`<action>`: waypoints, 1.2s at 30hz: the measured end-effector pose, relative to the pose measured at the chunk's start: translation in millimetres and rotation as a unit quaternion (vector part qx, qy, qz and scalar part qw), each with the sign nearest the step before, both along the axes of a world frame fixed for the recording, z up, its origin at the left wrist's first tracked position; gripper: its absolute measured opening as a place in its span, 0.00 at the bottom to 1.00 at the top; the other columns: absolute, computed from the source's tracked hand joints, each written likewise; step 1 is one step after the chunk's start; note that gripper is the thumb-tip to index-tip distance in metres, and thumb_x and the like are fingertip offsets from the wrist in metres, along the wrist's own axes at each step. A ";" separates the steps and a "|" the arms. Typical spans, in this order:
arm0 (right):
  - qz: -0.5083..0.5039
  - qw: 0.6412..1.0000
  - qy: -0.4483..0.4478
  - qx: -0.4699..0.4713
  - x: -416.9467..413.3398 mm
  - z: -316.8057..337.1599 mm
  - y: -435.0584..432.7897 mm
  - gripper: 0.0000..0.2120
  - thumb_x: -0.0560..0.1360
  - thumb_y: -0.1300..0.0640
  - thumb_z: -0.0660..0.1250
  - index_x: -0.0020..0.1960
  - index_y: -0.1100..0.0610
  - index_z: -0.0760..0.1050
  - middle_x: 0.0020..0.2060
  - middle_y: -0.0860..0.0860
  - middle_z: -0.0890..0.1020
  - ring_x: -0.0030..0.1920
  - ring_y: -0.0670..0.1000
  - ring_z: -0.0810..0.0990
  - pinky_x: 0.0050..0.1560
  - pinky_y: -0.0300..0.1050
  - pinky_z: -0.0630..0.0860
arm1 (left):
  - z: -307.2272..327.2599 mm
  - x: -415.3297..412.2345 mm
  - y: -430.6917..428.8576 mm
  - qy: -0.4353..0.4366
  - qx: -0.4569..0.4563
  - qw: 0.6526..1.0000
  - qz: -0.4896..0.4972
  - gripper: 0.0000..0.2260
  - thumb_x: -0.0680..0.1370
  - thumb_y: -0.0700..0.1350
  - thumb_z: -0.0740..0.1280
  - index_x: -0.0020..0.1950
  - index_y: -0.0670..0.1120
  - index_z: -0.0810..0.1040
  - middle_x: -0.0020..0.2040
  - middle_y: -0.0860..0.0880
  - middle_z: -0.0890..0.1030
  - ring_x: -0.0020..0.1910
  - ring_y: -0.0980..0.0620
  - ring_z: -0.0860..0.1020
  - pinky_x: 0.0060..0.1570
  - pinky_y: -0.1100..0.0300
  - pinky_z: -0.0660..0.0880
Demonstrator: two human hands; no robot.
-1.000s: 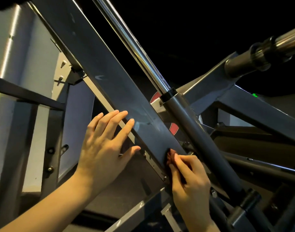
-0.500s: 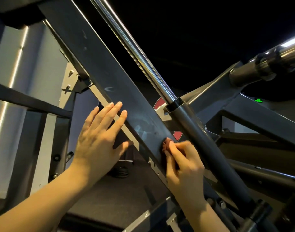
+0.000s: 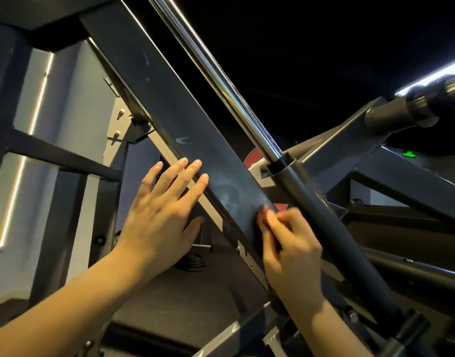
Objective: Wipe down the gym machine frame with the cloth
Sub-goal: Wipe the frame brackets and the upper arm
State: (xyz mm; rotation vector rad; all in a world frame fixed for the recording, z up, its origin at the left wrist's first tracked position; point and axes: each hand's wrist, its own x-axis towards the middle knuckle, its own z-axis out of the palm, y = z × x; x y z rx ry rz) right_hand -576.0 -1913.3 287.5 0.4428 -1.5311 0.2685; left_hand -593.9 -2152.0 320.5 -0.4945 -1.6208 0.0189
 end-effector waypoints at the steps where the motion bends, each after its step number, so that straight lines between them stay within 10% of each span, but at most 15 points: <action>1: 0.014 1.000 0.005 -0.008 -2.6 24.3 -19.1 0.13 0.80 0.56 0.63 0.58 0.62 0.81 0.50 0.54 0.80 0.49 0.51 0.80 0.49 0.49 0.81 | 1.5 1.7 -2.1 0.001 0.002 1.000 -0.007 0.34 0.71 0.48 0.78 0.75 0.42 0.74 0.77 0.40 0.69 0.78 0.39 0.64 0.75 0.35 0.60; 10: 0.033 0.997 -0.058 -0.040 15.8 9.8 -18.3 0.12 0.76 0.64 0.72 0.58 0.66 0.83 0.54 0.57 0.84 0.51 0.57 0.84 0.54 0.51 0.80 | 61.9 18.7 -34.3 0.015 0.064 0.994 -0.088 0.14 0.76 0.44 0.72 0.60 0.40 0.84 0.70 0.38 0.75 0.72 0.40 0.69 0.73 0.41 0.65; 21: 0.139 0.963 -0.208 -0.104 34.5 138.6 -116.0 0.11 0.73 0.67 0.73 0.55 0.63 0.80 0.49 0.55 0.79 0.48 0.47 0.77 0.53 0.34 0.73 | 156.0 50.5 -79.5 -0.142 0.052 0.988 0.012 0.32 0.75 0.47 0.75 0.77 0.42 0.69 0.77 0.39 0.68 0.78 0.41 0.63 0.77 0.38 0.59; 27: 0.058 0.858 -0.372 -0.349 66.9 108.5 -76.5 0.13 0.71 0.68 0.77 0.49 0.59 0.75 0.49 0.49 0.74 0.45 0.42 0.72 0.48 0.23 0.68 | 194.7 78.0 -93.3 -0.247 -0.012 0.965 0.085 0.38 0.74 0.51 0.76 0.80 0.44 0.64 0.80 0.40 0.63 0.81 0.41 0.58 0.78 0.37 0.56; 36: 0.164 0.830 -0.390 -0.364 66.4 181.4 -187.4 0.06 0.76 0.59 0.73 0.48 0.54 0.76 0.49 0.45 0.74 0.49 0.39 0.77 0.46 0.30 0.76 | 242.6 73.2 -123.8 -0.242 -0.078 0.962 0.099 0.43 0.70 0.50 0.80 0.80 0.42 0.63 0.81 0.40 0.61 0.81 0.40 0.57 0.80 0.39 0.50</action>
